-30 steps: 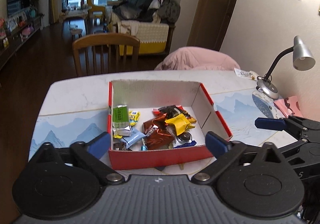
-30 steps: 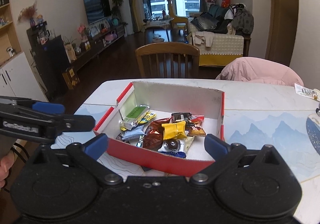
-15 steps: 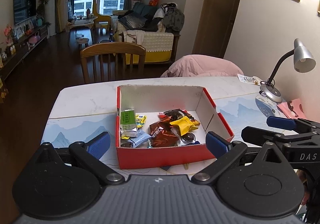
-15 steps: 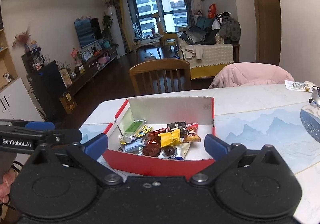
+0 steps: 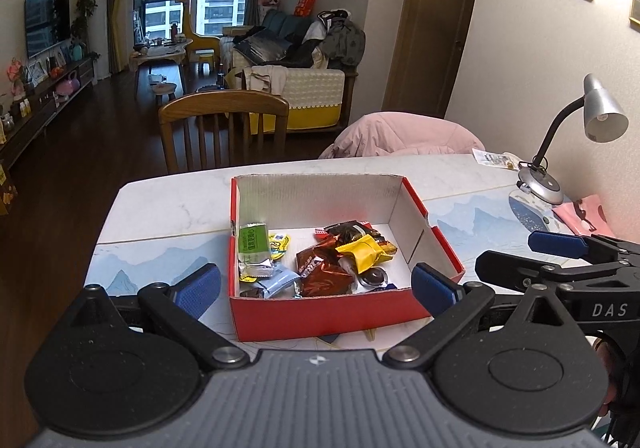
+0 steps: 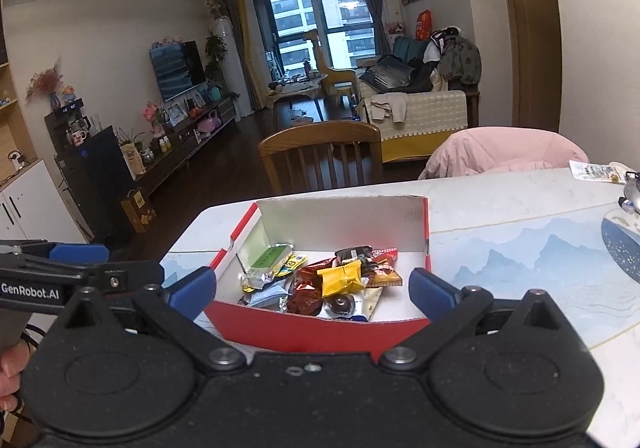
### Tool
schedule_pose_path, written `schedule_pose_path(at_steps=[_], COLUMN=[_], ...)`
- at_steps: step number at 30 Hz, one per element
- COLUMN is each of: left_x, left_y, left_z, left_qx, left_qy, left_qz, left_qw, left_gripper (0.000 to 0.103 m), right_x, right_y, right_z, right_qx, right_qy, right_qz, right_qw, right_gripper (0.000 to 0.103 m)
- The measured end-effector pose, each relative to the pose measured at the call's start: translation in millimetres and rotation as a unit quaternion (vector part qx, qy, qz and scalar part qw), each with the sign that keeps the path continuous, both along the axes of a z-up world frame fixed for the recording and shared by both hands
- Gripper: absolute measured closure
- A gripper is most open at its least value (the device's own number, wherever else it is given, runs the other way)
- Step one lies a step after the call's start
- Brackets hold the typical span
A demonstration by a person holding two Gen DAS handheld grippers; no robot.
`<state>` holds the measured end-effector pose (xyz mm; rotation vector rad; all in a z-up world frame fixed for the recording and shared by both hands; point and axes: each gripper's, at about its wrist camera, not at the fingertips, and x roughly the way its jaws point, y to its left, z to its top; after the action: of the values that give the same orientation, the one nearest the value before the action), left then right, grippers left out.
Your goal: Organize snacks
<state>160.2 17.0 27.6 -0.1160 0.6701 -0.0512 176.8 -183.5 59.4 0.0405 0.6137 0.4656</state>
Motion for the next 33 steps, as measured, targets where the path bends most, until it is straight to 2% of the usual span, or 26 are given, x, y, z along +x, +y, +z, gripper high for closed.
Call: schedule_pose_path(at_steps=[10, 22, 33], left_x=[-1, -9, -29], left_y=[-2, -3, -4], left_z=[2, 7, 14], left_qx=[-0.006, -0.002, -0.002], left_qy=[0.003, 0.004, -0.011], left_qz=[0.003, 0.004, -0.011], left_qw=[1.0000, 1.0000, 0.9999], left_gripper=[0.001, 0.001, 0.001], right_x=[-10, -17, -42], right_y=[3, -1, 5], right_z=[4, 7, 16], right_qx=[-0.018, -0.002, -0.027], right_qy=[-0.023, -0.008, -0.031], right_qz=[0.000, -0.024, -0.038], right_qw=[1.000, 1.000, 0.998], right_gripper=[0.000, 0.000, 0.000])
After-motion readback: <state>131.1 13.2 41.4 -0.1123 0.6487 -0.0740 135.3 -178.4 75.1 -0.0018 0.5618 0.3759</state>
